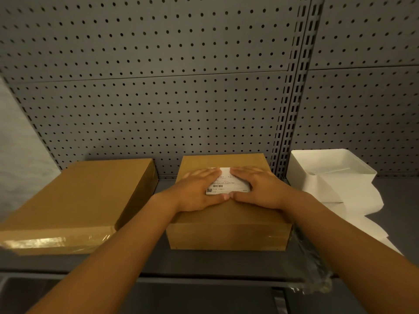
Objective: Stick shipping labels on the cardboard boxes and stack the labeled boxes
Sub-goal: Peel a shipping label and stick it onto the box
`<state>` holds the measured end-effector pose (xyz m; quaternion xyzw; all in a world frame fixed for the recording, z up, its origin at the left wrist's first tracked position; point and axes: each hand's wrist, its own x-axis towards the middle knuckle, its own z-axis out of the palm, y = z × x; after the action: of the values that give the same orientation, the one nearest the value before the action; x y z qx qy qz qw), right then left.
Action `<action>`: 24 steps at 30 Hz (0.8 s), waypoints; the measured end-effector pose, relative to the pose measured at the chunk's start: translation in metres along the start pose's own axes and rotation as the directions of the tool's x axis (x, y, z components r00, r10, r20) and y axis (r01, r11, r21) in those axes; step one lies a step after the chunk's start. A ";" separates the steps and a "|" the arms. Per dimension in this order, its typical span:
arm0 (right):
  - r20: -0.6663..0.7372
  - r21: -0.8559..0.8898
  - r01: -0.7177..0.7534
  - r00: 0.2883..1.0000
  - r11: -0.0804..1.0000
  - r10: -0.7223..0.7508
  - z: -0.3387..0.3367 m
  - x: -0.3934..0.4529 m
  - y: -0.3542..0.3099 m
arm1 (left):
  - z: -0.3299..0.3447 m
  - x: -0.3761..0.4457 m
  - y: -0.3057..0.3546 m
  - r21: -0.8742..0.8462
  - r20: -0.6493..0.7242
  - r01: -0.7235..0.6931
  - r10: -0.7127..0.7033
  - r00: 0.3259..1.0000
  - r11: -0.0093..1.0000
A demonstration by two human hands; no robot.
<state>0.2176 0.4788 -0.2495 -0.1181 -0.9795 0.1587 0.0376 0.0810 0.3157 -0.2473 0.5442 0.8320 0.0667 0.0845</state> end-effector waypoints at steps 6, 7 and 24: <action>-0.080 -0.006 -0.142 0.987 0.990 0.141 0.005 -0.007 0.010 | 0.002 -0.004 -0.002 -0.025 -0.080 0.140 -0.142 0.987 0.990; -0.113 0.002 -0.158 0.981 0.987 0.157 0.005 -0.010 0.011 | 0.003 -0.006 -0.003 -0.039 -0.121 0.154 -0.158 0.980 0.987; 0.005 0.669 -0.426 0.822 0.609 0.569 0.017 -0.039 0.014 | 0.010 -0.040 -0.010 -0.801 0.063 0.364 -0.539 0.840 0.474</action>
<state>0.2569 0.4772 -0.2714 -0.3825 -0.7814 0.4752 0.1318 0.0898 0.2753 -0.2566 0.2000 0.8328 0.4539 0.2460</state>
